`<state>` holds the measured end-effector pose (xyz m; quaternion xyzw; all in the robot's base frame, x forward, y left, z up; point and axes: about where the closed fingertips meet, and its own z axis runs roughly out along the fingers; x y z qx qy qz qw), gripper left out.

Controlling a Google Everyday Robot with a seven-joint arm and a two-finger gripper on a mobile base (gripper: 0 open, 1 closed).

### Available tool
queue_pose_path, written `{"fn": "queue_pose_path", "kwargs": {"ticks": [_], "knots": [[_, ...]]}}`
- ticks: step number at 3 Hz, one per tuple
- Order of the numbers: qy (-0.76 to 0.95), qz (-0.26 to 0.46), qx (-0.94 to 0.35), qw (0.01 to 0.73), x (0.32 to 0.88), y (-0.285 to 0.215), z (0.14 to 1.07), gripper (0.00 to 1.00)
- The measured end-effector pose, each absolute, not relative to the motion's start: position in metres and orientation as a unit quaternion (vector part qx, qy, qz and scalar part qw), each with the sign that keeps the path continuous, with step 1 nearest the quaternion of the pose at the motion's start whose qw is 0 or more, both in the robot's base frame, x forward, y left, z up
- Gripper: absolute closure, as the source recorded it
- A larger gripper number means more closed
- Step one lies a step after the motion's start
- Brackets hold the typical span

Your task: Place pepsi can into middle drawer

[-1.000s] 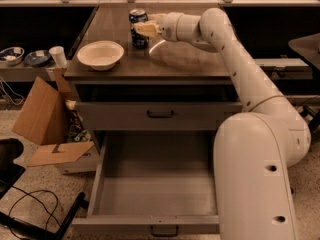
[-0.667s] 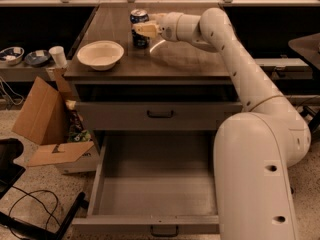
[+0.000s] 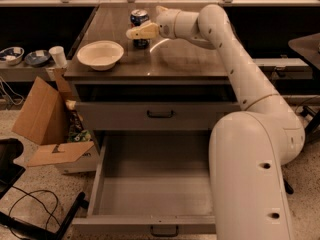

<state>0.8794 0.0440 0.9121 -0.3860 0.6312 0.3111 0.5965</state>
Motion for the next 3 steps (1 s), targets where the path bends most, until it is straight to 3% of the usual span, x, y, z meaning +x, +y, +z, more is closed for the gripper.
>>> {"fn": "queue_pose_path", "kwargs": {"ticks": [2,3], "knots": [[0.613,0.315,-0.399,0.604,0.8845,0.0677,0.9202,0.0],[0.613,0.315,-0.399,0.604,0.8844,0.0678,0.9202,0.15]]}}
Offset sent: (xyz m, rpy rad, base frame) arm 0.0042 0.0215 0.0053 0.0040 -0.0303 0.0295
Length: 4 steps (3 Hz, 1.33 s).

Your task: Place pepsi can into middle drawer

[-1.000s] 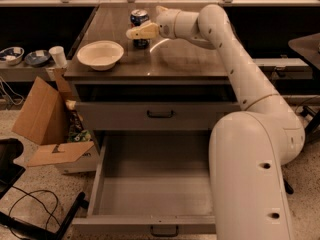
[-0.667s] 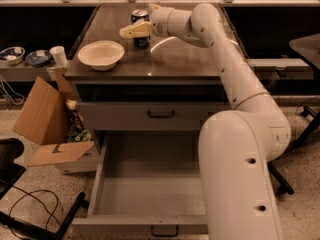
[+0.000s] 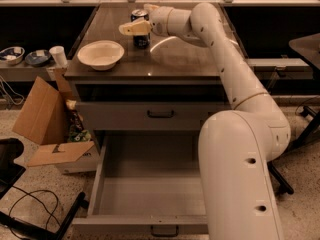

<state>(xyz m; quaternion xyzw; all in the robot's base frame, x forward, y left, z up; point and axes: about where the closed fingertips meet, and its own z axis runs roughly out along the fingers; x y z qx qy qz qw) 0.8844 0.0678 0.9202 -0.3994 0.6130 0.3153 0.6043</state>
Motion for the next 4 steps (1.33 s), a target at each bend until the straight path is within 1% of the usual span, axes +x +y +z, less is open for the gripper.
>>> {"fn": "queue_pose_path", "kwargs": {"ticks": [1,2,3,4], "knots": [[0.613,0.315,-0.399,0.604,0.884,0.068,0.92,0.39],[0.613,0.315,-0.399,0.604,0.884,0.068,0.92,0.7],[0.613,0.315,-0.399,0.604,0.884,0.068,0.92,0.93],[0.605,0.311,-0.413,0.606,0.88,0.069,0.935,1.0]]}}
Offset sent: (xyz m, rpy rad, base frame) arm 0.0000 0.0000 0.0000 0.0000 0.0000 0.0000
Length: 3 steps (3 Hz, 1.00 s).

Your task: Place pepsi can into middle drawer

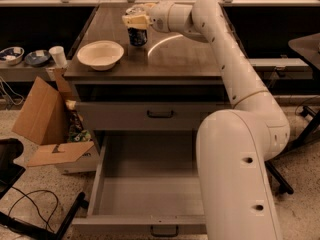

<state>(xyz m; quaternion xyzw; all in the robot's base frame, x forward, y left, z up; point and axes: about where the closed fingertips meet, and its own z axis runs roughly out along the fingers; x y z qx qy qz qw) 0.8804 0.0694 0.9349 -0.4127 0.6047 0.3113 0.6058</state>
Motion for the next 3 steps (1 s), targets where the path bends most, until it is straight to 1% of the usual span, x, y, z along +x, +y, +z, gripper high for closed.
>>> {"fn": "queue_pose_path", "kwargs": {"ticks": [1,2,3], "knots": [[0.593,0.295,-0.441,0.605,0.856,0.057,0.976,1.0],[0.578,0.272,-0.446,0.627,0.818,0.025,1.038,1.0],[0.557,0.242,-0.433,0.666,0.766,-0.009,1.093,1.0]]}}
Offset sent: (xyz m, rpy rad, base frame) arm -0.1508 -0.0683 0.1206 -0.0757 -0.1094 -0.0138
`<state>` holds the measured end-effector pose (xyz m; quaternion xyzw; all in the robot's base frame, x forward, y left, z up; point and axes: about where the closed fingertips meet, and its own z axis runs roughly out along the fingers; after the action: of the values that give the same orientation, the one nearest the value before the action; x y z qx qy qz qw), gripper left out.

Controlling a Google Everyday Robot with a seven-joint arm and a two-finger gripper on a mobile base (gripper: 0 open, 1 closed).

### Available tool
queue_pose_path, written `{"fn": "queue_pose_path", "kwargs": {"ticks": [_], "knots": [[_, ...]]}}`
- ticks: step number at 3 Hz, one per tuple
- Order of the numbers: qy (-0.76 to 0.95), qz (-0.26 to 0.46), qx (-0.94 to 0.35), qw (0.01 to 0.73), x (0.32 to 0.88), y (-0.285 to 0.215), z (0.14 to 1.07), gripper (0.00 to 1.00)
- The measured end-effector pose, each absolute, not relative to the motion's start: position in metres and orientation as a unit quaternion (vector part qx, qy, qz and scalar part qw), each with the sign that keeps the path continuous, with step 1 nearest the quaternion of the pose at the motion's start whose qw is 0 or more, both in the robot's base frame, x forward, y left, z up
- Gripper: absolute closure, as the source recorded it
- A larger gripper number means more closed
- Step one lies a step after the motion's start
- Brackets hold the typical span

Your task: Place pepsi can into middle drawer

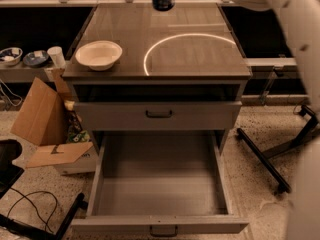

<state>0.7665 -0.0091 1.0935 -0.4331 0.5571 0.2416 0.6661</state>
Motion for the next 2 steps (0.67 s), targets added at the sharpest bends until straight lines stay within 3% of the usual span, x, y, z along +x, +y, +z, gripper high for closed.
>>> {"fn": "queue_pose_path", "kwargs": {"ticks": [1,2], "knots": [[0.546,0.243,-0.406,0.691,0.712,-0.03,1.12,1.0],[0.582,0.252,-0.382,0.672,0.667,-0.06,1.089,1.0]]}}
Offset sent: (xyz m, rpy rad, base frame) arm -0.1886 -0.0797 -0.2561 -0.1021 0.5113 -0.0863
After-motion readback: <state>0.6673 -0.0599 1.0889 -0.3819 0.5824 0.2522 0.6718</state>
